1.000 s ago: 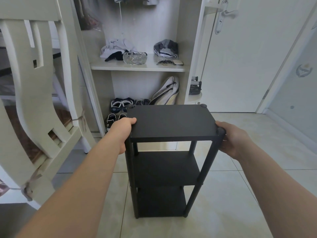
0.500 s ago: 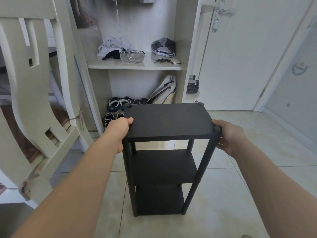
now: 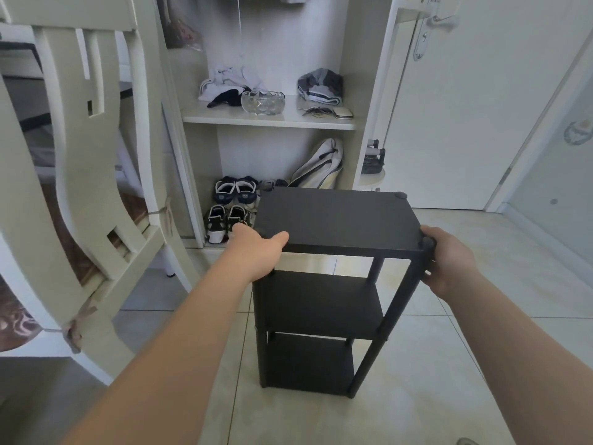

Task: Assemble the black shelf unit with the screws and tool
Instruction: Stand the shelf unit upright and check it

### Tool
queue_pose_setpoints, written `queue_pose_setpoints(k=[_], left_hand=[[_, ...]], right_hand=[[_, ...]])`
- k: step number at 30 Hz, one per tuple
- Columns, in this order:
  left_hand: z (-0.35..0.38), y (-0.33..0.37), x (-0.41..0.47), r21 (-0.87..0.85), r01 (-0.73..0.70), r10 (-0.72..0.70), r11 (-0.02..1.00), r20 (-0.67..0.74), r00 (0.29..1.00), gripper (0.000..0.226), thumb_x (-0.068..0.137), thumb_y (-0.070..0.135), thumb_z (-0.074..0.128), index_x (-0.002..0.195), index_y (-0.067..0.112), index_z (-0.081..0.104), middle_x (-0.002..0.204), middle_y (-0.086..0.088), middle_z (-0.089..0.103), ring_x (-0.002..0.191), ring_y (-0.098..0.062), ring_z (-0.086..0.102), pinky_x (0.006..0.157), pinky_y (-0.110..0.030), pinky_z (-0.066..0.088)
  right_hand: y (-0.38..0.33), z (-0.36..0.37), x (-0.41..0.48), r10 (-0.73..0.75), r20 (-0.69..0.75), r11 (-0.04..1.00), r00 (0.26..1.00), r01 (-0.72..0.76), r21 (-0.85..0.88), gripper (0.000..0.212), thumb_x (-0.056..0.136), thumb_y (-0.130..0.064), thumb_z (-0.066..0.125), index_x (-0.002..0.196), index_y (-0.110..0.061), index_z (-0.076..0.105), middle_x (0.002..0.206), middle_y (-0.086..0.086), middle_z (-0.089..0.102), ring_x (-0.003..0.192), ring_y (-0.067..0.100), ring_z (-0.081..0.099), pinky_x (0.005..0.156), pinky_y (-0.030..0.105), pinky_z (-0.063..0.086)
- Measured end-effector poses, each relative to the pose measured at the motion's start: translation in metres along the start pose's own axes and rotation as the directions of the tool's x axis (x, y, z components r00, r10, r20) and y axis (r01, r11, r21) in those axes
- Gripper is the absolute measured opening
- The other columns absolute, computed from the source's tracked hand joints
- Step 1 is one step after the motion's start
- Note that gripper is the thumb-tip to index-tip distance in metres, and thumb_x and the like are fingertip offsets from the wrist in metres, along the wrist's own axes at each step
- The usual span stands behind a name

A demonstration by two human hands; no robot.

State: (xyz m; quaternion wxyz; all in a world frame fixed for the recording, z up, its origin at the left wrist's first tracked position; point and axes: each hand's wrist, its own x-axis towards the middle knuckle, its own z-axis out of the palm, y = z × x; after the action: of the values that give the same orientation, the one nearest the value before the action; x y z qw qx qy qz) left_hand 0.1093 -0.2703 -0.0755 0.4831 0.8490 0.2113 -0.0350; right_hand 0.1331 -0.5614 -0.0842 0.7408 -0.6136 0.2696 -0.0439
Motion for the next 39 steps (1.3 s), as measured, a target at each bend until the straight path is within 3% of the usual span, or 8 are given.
queue_pose_setpoints(k=[6, 11, 14, 18, 21, 27, 35, 39], left_hand=[[0.009, -0.006, 0.014, -0.183, -0.204, 0.186, 0.962, -0.112, 0.976, 0.058, 0.091, 0.045, 0.066, 0.137, 0.02, 0.042, 0.127, 0.001, 0.057, 0.104, -0.016, 0.056, 0.091, -0.036, 0.044], [0.021, -0.003, 0.019, -0.256, -0.302, 0.312, 0.918, -0.001, 0.95, 0.058, 0.097, 0.04, 0.06, 0.15, 0.029, 0.04, 0.153, 0.008, 0.044, 0.141, -0.015, 0.039, 0.115, -0.042, 0.033], [0.037, 0.007, 0.006, -0.352, -0.173, 0.243, 0.92, 0.164, 0.956, 0.049, 0.097, 0.051, 0.055, 0.14, 0.03, 0.05, 0.139, 0.006, 0.059, 0.121, -0.016, 0.061, 0.109, -0.043, 0.042], [0.061, 0.015, -0.02, -0.47, 0.048, 0.137, 0.881, 0.352, 0.926, 0.044, 0.096, 0.049, 0.059, 0.132, 0.024, 0.052, 0.12, -0.002, 0.07, 0.088, -0.017, 0.075, 0.092, -0.043, 0.056], [0.072, 0.017, -0.033, -0.475, 0.097, 0.127, 0.874, 0.417, 0.9, 0.037, 0.098, 0.045, 0.059, 0.125, 0.02, 0.055, 0.109, -0.005, 0.075, 0.092, -0.021, 0.075, 0.092, -0.042, 0.058], [0.077, 0.02, -0.036, -0.404, 0.054, 0.142, 0.913, 0.439, 0.887, 0.033, 0.105, 0.037, 0.046, 0.119, 0.01, 0.056, 0.106, -0.017, 0.073, 0.097, -0.029, 0.073, 0.097, -0.046, 0.056], [0.053, 0.012, -0.01, -0.512, 0.154, 0.051, 0.845, 0.363, 0.93, 0.026, 0.1, 0.037, 0.053, 0.102, 0.011, 0.054, 0.087, -0.008, 0.062, 0.061, -0.026, 0.061, 0.082, -0.042, 0.057], [0.05, 0.008, -0.005, -0.621, 0.214, -0.008, 0.754, 0.317, 0.948, 0.034, 0.095, 0.039, 0.061, 0.114, 0.011, 0.061, 0.101, -0.01, 0.064, 0.067, -0.023, 0.058, 0.067, -0.034, 0.052]], right_hand=[[0.007, 0.006, -0.014, -0.006, -0.059, 1.0, 0.998, 0.006, -0.005, 0.012, 0.09, -0.025, 0.063, 0.084, -0.015, 0.063, 0.085, 0.004, 0.064, 0.083, 0.025, 0.057, 0.069, 0.034, 0.051], [0.019, 0.015, -0.038, 0.061, 0.2, 0.989, 0.978, -0.032, -0.142, 0.017, 0.092, -0.027, 0.054, 0.094, -0.01, 0.057, 0.075, 0.007, 0.059, 0.071, 0.026, 0.063, 0.068, 0.035, 0.055], [0.013, 0.01, -0.048, 0.264, 0.396, 0.928, 0.879, -0.12, -0.352, 0.034, 0.091, -0.038, 0.063, 0.095, -0.005, 0.063, 0.081, 0.01, 0.071, 0.083, 0.029, 0.076, 0.074, 0.043, 0.06], [-0.004, -0.004, -0.038, 0.079, 0.163, 0.869, 0.983, 0.012, -0.494, 0.066, 0.082, -0.065, 0.068, 0.088, 0.0, 0.072, 0.084, 0.012, 0.077, 0.075, 0.029, 0.077, 0.064, 0.035, 0.059], [-0.002, -0.003, -0.023, -0.158, 0.033, 0.897, 0.987, 0.158, -0.412, 0.057, 0.087, -0.061, 0.064, 0.096, -0.005, 0.066, 0.093, 0.011, 0.073, 0.081, 0.025, 0.071, 0.067, 0.035, 0.055], [0.012, -0.001, -0.006, -0.14, 0.123, 0.934, 0.983, 0.172, -0.314, 0.044, 0.094, -0.064, 0.052, 0.113, -0.025, 0.061, 0.121, -0.003, 0.062, 0.11, 0.022, 0.059, 0.099, 0.045, 0.045], [0.023, 0.017, -0.02, -0.139, 0.269, 0.943, 0.953, 0.21, -0.257, 0.036, 0.097, -0.049, 0.055, 0.091, -0.017, 0.07, 0.078, 0.002, 0.07, 0.084, 0.027, 0.067, 0.095, 0.044, 0.055], [0.029, 0.034, -0.025, -0.075, 0.294, 0.991, 0.953, 0.105, -0.085, 0.03, 0.099, -0.044, 0.053, 0.093, -0.018, 0.068, 0.074, -0.002, 0.065, 0.069, 0.02, 0.056, 0.086, 0.039, 0.051]])
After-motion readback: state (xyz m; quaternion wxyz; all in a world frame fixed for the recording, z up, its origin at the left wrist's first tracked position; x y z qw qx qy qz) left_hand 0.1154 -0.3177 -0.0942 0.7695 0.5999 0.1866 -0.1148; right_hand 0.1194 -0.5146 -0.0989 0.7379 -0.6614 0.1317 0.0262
